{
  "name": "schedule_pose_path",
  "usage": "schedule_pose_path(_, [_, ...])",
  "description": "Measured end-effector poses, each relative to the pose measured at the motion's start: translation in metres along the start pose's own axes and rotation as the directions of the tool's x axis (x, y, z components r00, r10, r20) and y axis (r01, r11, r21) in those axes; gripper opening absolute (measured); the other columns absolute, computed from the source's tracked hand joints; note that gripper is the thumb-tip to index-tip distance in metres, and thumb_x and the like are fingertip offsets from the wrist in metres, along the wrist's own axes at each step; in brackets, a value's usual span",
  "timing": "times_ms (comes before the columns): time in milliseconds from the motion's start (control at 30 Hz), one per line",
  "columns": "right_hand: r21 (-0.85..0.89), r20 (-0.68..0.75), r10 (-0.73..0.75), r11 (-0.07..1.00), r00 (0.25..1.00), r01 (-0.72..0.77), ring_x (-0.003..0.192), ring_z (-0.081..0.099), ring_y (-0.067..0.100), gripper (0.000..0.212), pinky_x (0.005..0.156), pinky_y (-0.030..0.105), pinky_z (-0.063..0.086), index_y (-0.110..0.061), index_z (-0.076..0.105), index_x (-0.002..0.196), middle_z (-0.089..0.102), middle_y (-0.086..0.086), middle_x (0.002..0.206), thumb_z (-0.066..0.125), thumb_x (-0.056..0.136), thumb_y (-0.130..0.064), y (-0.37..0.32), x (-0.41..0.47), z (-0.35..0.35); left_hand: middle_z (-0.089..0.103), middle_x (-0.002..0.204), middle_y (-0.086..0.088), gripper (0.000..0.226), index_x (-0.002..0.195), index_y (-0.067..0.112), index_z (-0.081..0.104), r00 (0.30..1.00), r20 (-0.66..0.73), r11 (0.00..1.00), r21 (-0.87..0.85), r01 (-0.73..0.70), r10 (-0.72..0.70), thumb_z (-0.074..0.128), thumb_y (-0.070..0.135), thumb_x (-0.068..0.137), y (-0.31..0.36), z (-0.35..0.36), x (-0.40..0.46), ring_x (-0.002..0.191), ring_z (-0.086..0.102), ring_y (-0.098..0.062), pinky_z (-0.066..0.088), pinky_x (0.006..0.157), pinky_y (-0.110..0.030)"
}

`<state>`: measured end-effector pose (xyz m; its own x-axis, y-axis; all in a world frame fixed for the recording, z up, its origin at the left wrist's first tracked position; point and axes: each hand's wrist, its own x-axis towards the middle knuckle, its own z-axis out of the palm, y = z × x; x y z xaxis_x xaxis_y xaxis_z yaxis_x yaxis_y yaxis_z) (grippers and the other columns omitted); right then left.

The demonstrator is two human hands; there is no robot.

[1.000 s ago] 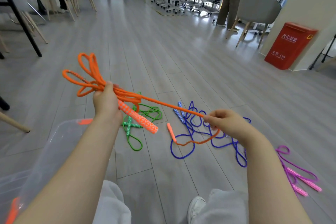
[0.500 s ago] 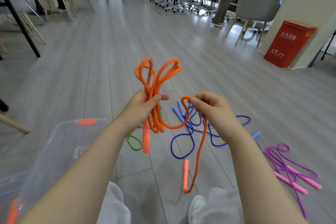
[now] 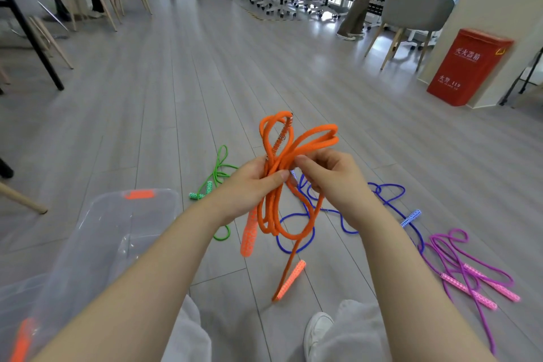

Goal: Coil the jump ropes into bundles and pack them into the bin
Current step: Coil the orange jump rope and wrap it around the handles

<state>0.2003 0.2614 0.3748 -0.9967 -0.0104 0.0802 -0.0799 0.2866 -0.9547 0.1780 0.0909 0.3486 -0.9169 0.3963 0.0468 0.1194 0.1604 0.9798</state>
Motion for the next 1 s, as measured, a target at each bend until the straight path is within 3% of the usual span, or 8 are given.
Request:
schedule_pose_path(233, [0.039, 0.000, 0.001, 0.999, 1.000, -0.001, 0.048, 0.049, -0.003, 0.017, 0.051, 0.013, 0.040, -0.016, 0.068, 0.087, 0.059, -0.020, 0.053, 0.055, 0.098, -0.020, -0.006, -0.002, -0.002, 0.062, 0.089, 0.001, 0.023, 0.121, 0.012, 0.056, 0.997, 0.074, 0.978, -0.202, 0.048, -0.034, 0.052, 0.015, 0.099, 0.005, 0.009, -0.003, 0.084, 0.060, -0.017, 0.055, 0.086, -0.038])
schedule_pose_path(367, [-0.015, -0.026, 0.013, 1.000, 1.000, -0.013, 0.050, 0.048, 0.000, 0.017, 0.057, 0.019, 0.041, -0.022, 0.069, 0.082, 0.057, -0.015, 0.054, 0.060, 0.095, -0.026, 0.001, 0.000, -0.002, 0.063, 0.086, 0.000, 0.015, 0.113, 0.016, 0.058, 0.998, 0.028, 0.996, -0.070, 0.054, -0.052, 0.055, 0.016, 0.098, 0.002, 0.009, 0.000, 0.078, 0.063, -0.010, 0.057, 0.082, -0.033])
schedule_pose_path(467, [-0.096, -0.016, 0.013, 0.995, 1.000, -0.014, 0.055, 0.055, -0.007, 0.014, 0.058, 0.013, 0.041, -0.026, 0.068, 0.084, 0.062, -0.022, 0.057, 0.060, 0.095, -0.026, 0.003, 0.002, -0.003, 0.065, 0.086, -0.002, 0.009, 0.105, 0.022, 0.058, 0.996, 0.013, 0.996, 0.017, 0.089, -0.089, 0.057, 0.021, 0.097, 0.001, 0.006, 0.000, 0.080, 0.066, -0.013, 0.058, 0.083, -0.036])
schedule_pose_path(600, [-0.107, 0.027, 0.063, 0.992, 0.998, -0.059, 0.050, 0.044, 0.004, 0.009, 0.055, 0.019, 0.040, -0.020, 0.071, 0.086, 0.054, -0.009, 0.058, 0.065, 0.092, -0.024, 0.009, 0.003, -0.008, 0.064, 0.081, 0.001, 0.006, 0.093, 0.027, 0.055, 0.978, -0.191, 0.948, 0.317, -0.018, 0.082, 0.057, 0.022, 0.095, -0.005, -0.003, 0.004, 0.076, 0.064, -0.015, 0.054, 0.077, -0.040])
schedule_pose_path(733, [-0.132, 0.045, 0.123, 0.984, 0.991, -0.117, 0.054, 0.043, 0.008, 0.009, 0.056, 0.022, 0.040, -0.015, 0.071, 0.090, 0.051, -0.014, 0.052, 0.066, 0.091, -0.023, 0.013, 0.004, -0.020, 0.060, 0.076, 0.003, 0.006, 0.100, 0.016, 0.056, 0.880, -0.442, 0.950, 0.310, -0.033, 0.174, 0.056, 0.019, 0.095, -0.012, -0.024, 0.014, 0.068, 0.060, -0.013, 0.051, 0.067, -0.029])
schedule_pose_path(800, [-0.127, 0.006, 0.139, 0.982, 0.990, -0.137, 0.055, 0.044, 0.010, 0.010, 0.056, 0.023, 0.041, -0.016, 0.072, 0.090, 0.052, -0.014, 0.052, 0.066, 0.091, -0.023, 0.014, 0.004, -0.028, 0.056, 0.072, 0.005, 0.004, 0.100, 0.016, 0.055, 0.751, -0.639, 0.979, 0.200, -0.047, 0.167, 0.055, 0.016, 0.095, -0.009, -0.038, 0.016, 0.060, 0.056, -0.002, 0.044, 0.054, -0.017])
schedule_pose_path(900, [-0.101, -0.039, 0.118, 0.987, 0.992, -0.122, 0.058, 0.045, 0.012, 0.012, 0.058, 0.028, 0.041, -0.019, 0.072, 0.084, 0.055, -0.008, 0.059, 0.064, 0.092, -0.023, 0.016, 0.005, -0.034, 0.057, 0.072, 0.005, 0.008, 0.102, 0.016, 0.057, 0.521, -0.853, 0.999, 0.005, -0.052, 0.032, 0.054, 0.017, 0.094, -0.011, -0.060, 0.018, 0.060, 0.057, -0.002, 0.044, 0.054, -0.021])
schedule_pose_path(1000, [-0.091, -0.058, 0.107, 0.989, 0.993, -0.112, 0.065, 0.042, 0.017, 0.015, 0.061, 0.031, 0.038, -0.019, 0.071, 0.088, 0.054, -0.003, 0.065, 0.058, 0.094, -0.018, 0.015, 0.005, -0.028, 0.056, 0.072, -0.001, 0.006, 0.092, 0.014, 0.056, 0.560, -0.818, 0.981, -0.187, -0.041, -0.133, 0.053, 0.017, 0.094, -0.021, -0.064, 0.021, 0.069, 0.058, -0.022, 0.047, 0.061, -0.028])
